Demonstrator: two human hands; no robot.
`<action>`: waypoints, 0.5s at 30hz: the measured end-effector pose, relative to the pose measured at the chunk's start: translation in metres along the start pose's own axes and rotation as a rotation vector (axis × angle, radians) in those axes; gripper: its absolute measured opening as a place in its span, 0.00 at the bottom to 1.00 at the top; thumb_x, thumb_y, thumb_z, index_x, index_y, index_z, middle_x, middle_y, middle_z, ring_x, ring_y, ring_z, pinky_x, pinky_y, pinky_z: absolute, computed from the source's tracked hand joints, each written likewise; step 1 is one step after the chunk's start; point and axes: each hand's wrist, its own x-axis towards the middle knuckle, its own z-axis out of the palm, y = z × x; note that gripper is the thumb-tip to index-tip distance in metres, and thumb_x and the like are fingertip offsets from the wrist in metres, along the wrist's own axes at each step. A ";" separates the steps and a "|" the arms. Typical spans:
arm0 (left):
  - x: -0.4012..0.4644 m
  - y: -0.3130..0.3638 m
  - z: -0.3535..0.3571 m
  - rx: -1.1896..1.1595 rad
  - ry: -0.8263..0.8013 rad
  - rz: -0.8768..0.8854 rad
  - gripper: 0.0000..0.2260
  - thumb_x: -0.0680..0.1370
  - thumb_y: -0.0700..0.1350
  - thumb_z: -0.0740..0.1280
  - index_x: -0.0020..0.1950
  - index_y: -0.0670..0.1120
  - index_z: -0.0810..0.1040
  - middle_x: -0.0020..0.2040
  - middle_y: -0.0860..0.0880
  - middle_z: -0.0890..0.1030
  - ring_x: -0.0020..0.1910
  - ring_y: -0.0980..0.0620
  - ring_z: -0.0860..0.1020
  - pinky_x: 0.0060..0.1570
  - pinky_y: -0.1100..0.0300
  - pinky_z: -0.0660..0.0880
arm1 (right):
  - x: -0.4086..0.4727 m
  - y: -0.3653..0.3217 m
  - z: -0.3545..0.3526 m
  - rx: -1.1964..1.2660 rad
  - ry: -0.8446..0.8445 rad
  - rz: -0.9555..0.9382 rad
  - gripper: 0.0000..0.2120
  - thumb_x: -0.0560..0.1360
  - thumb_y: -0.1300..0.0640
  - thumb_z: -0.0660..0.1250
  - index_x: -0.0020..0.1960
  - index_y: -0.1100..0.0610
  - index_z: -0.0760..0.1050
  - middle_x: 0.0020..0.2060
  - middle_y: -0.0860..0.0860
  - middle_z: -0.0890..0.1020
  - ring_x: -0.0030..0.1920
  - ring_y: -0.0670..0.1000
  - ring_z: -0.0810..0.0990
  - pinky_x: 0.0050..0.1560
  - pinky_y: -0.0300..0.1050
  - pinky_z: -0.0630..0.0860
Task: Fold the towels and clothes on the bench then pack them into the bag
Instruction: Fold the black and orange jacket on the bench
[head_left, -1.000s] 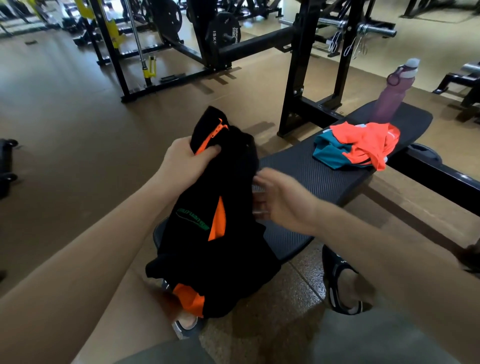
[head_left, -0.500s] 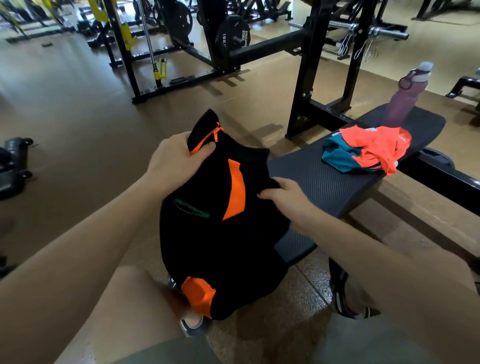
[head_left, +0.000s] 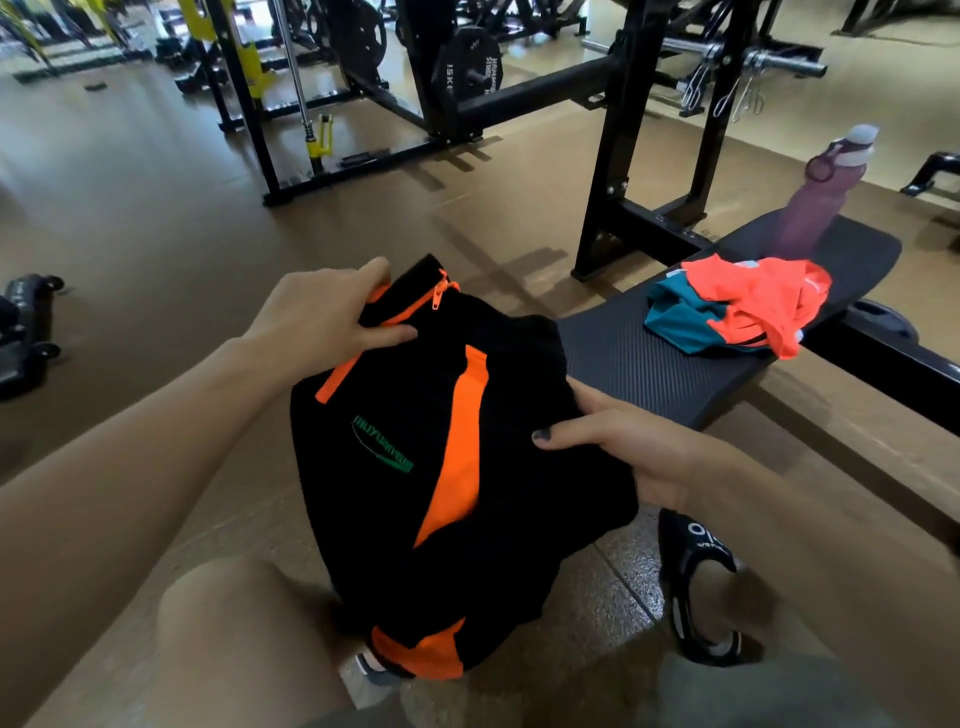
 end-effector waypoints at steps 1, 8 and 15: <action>0.012 0.008 0.001 0.005 0.056 -0.004 0.23 0.75 0.69 0.65 0.50 0.51 0.65 0.39 0.54 0.74 0.35 0.50 0.73 0.32 0.54 0.69 | 0.001 -0.001 -0.008 0.010 0.017 -0.015 0.30 0.74 0.68 0.68 0.69 0.43 0.74 0.61 0.55 0.83 0.60 0.59 0.82 0.56 0.55 0.79; 0.124 0.095 0.055 0.002 0.155 0.007 0.25 0.73 0.63 0.71 0.56 0.47 0.67 0.51 0.46 0.76 0.48 0.43 0.78 0.39 0.51 0.70 | 0.034 0.006 -0.139 -0.209 0.612 0.061 0.33 0.73 0.69 0.69 0.74 0.48 0.67 0.61 0.57 0.80 0.54 0.58 0.82 0.47 0.48 0.81; 0.144 0.159 0.202 -0.253 -0.569 -0.146 0.42 0.77 0.69 0.62 0.83 0.56 0.44 0.82 0.42 0.55 0.79 0.38 0.56 0.76 0.42 0.55 | 0.069 0.063 -0.177 -1.478 0.903 0.211 0.40 0.72 0.55 0.69 0.79 0.57 0.54 0.66 0.62 0.66 0.64 0.65 0.68 0.62 0.57 0.69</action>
